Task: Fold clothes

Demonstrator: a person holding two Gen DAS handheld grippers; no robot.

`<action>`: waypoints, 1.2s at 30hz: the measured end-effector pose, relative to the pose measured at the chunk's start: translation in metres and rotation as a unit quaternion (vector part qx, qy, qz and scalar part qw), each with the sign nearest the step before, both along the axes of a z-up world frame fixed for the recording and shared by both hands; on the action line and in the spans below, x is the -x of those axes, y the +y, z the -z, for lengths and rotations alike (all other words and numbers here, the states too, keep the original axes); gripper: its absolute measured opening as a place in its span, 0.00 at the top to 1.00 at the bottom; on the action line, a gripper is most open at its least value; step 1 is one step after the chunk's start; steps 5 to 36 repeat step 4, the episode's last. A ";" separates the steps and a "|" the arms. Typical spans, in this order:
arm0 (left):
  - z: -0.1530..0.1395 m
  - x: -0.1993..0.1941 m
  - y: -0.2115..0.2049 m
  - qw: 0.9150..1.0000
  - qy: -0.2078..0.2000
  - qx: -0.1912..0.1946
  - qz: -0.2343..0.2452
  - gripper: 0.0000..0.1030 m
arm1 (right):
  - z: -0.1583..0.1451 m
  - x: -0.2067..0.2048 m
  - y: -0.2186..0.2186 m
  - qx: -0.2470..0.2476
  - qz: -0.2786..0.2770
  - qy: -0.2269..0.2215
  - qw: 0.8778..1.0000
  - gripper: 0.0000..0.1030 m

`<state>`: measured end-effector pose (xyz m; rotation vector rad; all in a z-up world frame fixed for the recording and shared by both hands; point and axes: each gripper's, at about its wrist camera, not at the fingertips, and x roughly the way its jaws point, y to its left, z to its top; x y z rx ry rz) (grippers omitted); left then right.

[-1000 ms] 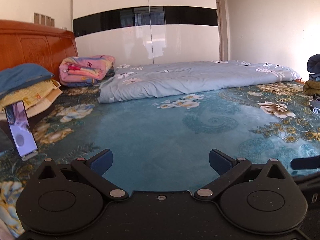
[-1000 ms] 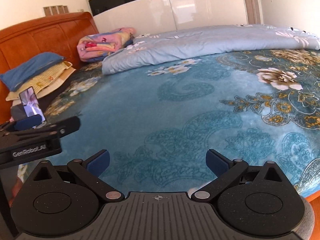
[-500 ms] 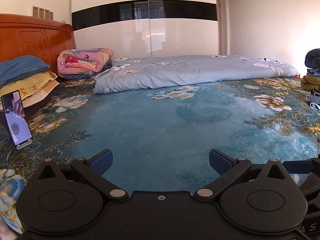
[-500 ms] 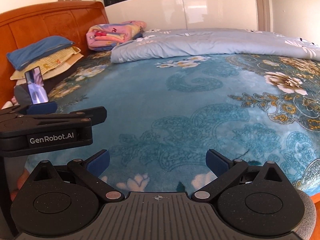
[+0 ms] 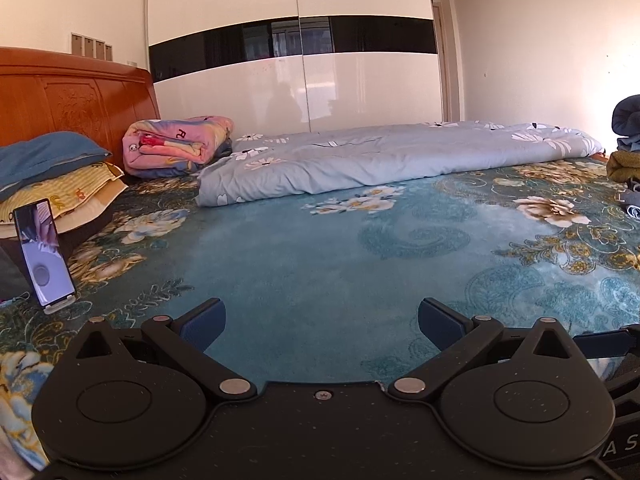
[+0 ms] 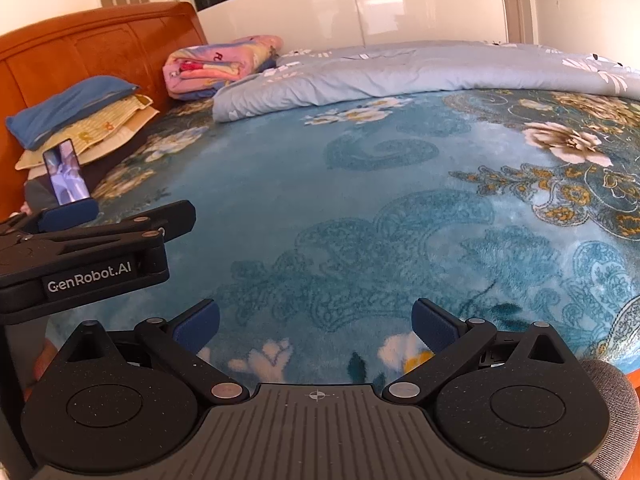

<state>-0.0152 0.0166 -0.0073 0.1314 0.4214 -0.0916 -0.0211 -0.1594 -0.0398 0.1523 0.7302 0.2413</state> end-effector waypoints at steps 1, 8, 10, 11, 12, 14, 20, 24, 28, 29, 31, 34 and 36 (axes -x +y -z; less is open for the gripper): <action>0.000 -0.001 0.000 1.000 0.003 -0.001 0.000 0.01 | 0.000 0.000 0.000 -0.001 0.000 0.000 1.000 0.00; 0.003 -0.003 -0.001 1.000 0.014 -0.004 -0.001 0.01 | 0.002 0.000 0.000 -0.003 0.000 0.003 1.000 0.00; 0.003 -0.003 -0.001 1.000 0.014 -0.004 -0.001 0.01 | 0.002 0.000 0.000 -0.003 0.000 0.003 1.000 0.00; 0.003 -0.003 -0.001 1.000 0.014 -0.004 -0.001 0.01 | 0.002 0.000 0.000 -0.003 0.000 0.003 1.000 0.00; 0.003 -0.003 -0.001 1.000 0.014 -0.004 -0.001 0.01 | 0.002 0.000 0.000 -0.003 0.000 0.003 1.000 0.00; 0.003 -0.003 -0.001 1.000 0.014 -0.004 -0.001 0.01 | 0.002 0.000 0.000 -0.003 0.000 0.003 1.000 0.00; 0.003 -0.003 -0.001 1.000 0.014 -0.004 -0.001 0.01 | 0.002 0.000 0.000 -0.003 0.000 0.003 1.000 0.00; 0.003 -0.003 -0.001 1.000 0.014 -0.004 -0.001 0.01 | 0.002 0.000 0.000 -0.003 0.000 0.003 1.000 0.00; 0.003 -0.003 -0.001 1.000 0.014 -0.004 -0.001 0.01 | 0.002 0.000 0.000 -0.003 0.000 0.003 1.000 0.00; 0.003 -0.003 -0.001 1.000 0.014 -0.004 -0.001 0.01 | 0.002 0.000 0.000 -0.003 0.000 0.003 1.000 0.00; 0.003 -0.003 -0.001 1.000 0.014 -0.004 -0.001 0.01 | 0.002 0.000 0.000 -0.003 0.000 0.003 1.000 0.00; 0.003 -0.003 -0.001 1.000 0.014 -0.004 -0.001 0.01 | 0.002 0.000 0.000 -0.003 0.000 0.003 1.000 0.00; 0.003 -0.003 -0.001 1.000 0.014 -0.004 -0.001 0.01 | 0.002 0.000 0.000 -0.003 0.000 0.003 1.000 0.00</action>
